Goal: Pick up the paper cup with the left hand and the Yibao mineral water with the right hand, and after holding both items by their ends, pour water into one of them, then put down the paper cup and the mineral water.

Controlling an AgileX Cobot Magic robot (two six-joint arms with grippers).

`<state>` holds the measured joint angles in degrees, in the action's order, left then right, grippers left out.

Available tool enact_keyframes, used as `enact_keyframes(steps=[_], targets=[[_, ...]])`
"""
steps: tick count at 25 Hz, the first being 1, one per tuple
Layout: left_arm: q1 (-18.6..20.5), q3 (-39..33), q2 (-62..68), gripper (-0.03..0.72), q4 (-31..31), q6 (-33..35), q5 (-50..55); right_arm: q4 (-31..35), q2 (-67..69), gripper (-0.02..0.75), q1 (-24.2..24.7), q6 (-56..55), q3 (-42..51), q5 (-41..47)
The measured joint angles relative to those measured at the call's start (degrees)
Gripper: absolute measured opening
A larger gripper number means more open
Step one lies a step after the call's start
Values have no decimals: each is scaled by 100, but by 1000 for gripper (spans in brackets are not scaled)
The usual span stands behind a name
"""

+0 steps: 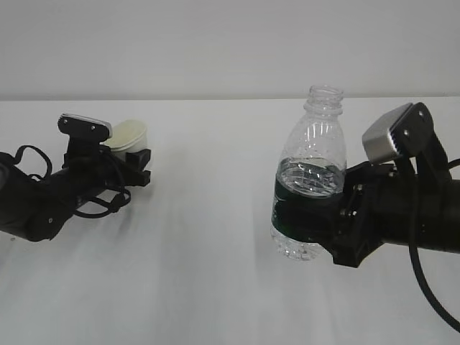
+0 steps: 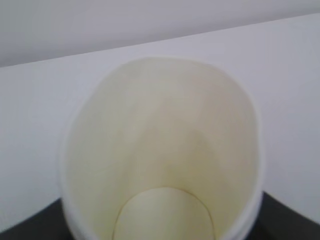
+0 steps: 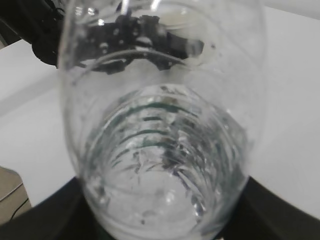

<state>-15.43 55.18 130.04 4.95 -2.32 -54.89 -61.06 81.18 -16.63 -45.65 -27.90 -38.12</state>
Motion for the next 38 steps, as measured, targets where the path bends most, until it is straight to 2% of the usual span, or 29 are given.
enact_keyframes(steps=[21,38], targets=[[26,0,-821,421,781,-10,544,-8,0,471,0,0,0,0],[26,0,-894,421,2465,-1394,406,-8,0,471,0,0,0,0]])
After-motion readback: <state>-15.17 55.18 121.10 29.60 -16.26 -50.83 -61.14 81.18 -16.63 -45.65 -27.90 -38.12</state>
